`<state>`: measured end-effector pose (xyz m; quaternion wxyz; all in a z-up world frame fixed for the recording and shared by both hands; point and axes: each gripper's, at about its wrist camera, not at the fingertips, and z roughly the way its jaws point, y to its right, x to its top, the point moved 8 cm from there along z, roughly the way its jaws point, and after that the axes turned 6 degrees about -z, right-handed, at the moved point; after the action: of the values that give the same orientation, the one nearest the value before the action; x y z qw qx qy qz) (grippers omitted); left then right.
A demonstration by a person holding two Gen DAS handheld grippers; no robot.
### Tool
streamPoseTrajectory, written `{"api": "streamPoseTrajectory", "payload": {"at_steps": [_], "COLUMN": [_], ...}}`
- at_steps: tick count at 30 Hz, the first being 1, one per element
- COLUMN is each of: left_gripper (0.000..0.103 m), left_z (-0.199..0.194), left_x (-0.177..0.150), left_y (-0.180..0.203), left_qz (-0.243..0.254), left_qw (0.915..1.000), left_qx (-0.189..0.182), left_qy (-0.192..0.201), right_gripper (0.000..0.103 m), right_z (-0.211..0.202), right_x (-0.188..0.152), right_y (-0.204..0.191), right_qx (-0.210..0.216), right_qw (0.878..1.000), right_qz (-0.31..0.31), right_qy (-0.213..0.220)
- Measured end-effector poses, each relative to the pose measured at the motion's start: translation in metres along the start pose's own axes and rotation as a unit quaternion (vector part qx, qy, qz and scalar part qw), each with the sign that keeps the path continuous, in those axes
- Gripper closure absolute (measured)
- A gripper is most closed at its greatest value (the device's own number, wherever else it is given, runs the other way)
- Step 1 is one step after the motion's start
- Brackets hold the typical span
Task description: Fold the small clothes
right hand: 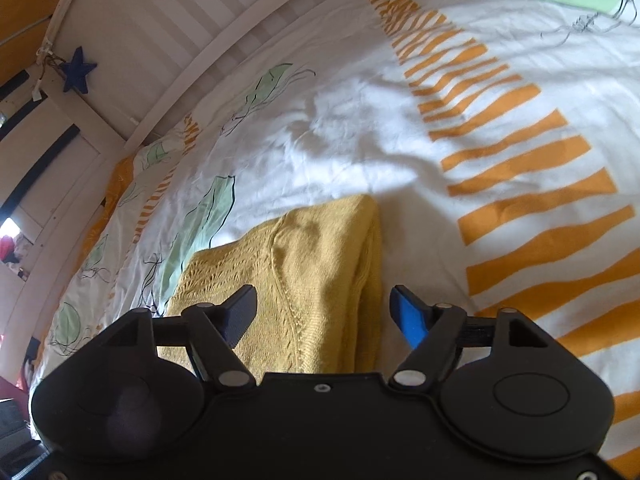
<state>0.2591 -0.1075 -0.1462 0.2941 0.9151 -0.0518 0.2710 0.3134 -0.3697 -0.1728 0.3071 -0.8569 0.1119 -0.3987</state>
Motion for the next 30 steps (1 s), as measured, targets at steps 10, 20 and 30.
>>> {"api": "streamPoseTrajectory", "payload": {"at_steps": [10,20,30], "left_gripper": [0.023,0.086,0.087], "left_z": [0.015,0.037,-0.017], "left_x": [0.006,0.006,-0.008], "left_y": [-0.004,0.008,-0.009], "left_qz": [-0.055,-0.085,-0.082], "left_qw": [0.9951,0.9886,0.9899], "left_qx": [-0.072,-0.105,-0.093], "left_qy": [-0.039,-0.068,-0.068], "right_gripper": [0.017,0.011,0.064], "right_z": [0.018,0.026,0.025], "right_x": [-0.007,-0.009,-0.031], "right_y": [0.001,-0.011,-0.040], "right_qx": [0.051,0.072,0.079], "right_qw": [0.998,0.997,0.995], "right_qz": [0.040,0.021,0.037], "right_qy": [0.005,0.012,-0.052]}}
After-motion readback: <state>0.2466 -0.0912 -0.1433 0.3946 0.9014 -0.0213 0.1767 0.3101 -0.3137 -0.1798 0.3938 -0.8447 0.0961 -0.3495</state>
